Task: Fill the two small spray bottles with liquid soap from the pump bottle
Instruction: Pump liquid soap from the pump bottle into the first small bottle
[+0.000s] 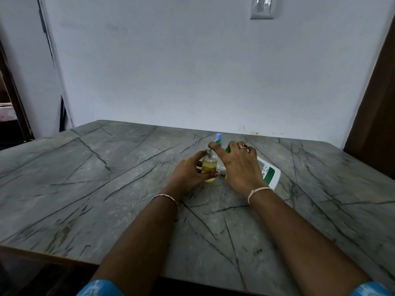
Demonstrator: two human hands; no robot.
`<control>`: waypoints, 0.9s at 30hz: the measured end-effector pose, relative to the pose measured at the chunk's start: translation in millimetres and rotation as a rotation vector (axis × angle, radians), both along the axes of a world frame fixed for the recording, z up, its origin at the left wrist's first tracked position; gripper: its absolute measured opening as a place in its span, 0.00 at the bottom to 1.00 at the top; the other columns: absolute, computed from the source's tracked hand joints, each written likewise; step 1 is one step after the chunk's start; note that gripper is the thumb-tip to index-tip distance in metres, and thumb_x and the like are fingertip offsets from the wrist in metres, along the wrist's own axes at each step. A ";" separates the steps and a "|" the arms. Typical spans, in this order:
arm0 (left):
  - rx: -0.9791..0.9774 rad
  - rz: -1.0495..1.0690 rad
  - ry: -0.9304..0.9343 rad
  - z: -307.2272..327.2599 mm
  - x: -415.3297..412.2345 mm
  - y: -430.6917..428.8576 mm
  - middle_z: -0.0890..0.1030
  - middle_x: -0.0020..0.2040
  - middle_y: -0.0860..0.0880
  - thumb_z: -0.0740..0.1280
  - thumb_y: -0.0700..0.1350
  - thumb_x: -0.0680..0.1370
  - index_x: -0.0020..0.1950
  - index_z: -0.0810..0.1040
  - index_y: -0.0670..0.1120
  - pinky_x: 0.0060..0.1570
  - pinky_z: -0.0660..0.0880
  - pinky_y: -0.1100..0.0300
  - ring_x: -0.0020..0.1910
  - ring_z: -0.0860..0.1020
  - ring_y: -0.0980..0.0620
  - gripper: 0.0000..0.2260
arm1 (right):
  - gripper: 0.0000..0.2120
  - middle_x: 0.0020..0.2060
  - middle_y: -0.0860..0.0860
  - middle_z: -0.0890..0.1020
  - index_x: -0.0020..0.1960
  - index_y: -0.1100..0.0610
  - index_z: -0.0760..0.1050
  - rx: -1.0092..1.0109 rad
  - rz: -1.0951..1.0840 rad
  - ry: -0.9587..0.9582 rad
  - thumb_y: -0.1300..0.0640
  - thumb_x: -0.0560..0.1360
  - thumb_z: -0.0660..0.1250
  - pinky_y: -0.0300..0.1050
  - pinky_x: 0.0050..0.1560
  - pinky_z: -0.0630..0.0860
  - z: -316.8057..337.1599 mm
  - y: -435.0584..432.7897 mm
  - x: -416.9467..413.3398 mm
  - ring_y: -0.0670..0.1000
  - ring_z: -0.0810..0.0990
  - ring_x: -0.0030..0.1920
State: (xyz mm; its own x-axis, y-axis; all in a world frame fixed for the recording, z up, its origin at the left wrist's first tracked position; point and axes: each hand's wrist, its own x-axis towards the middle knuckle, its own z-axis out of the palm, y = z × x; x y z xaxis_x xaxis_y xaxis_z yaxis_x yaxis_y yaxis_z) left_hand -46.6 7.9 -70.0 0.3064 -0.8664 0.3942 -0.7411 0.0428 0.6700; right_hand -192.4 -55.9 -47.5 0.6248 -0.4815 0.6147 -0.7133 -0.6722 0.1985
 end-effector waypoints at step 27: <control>0.018 0.005 -0.009 1.4 -0.8 0.1 0.80 0.61 0.48 0.74 0.55 0.71 0.74 0.63 0.54 0.54 0.74 0.60 0.54 0.80 0.51 0.35 | 0.35 0.57 0.57 0.74 0.71 0.45 0.56 -0.033 -0.018 -0.013 0.56 0.70 0.71 0.58 0.59 0.68 -0.4 -1.9 7.5 0.59 0.72 0.59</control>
